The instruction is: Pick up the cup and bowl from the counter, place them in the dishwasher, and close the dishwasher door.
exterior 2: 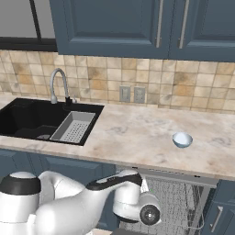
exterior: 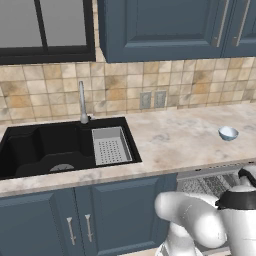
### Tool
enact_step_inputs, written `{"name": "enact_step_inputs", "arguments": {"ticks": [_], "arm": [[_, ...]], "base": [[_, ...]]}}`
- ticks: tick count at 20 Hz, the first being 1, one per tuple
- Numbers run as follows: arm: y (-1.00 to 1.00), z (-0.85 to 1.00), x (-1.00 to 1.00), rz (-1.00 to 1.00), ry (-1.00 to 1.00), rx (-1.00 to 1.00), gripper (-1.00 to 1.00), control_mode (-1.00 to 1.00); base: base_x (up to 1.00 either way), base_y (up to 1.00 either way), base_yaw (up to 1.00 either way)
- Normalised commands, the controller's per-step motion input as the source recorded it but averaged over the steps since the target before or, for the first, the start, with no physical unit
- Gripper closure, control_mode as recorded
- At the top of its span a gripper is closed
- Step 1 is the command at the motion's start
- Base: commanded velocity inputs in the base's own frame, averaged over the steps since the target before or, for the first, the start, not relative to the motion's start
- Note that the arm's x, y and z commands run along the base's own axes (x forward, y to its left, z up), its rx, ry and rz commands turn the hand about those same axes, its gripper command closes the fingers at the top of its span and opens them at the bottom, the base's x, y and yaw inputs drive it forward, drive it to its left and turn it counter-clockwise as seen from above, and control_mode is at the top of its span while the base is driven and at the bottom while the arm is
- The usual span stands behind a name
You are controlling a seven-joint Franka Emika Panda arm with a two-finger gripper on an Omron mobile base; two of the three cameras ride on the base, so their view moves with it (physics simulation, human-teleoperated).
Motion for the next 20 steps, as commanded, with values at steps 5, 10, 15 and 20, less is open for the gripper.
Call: {"name": "enact_step_inputs", "arguments": {"ticks": [5,10,15,20], "arm": [[-0.28,-0.37,0.07,0.00,0.00,0.05,1.00,-1.00],[-0.19,-0.36,0.11,0.00,0.00,0.06,1.00,-1.00],[-0.08,-0.33,0.11,0.00,0.00,0.04,1.00,-1.00],[-0.08,-0.33,0.14,0.00,0.00,0.02,1.00,-1.00]], "base": [[0.00,0.00,0.00],[0.00,0.00,0.00],[0.00,0.00,0.00],[0.00,0.00,0.00]]}}
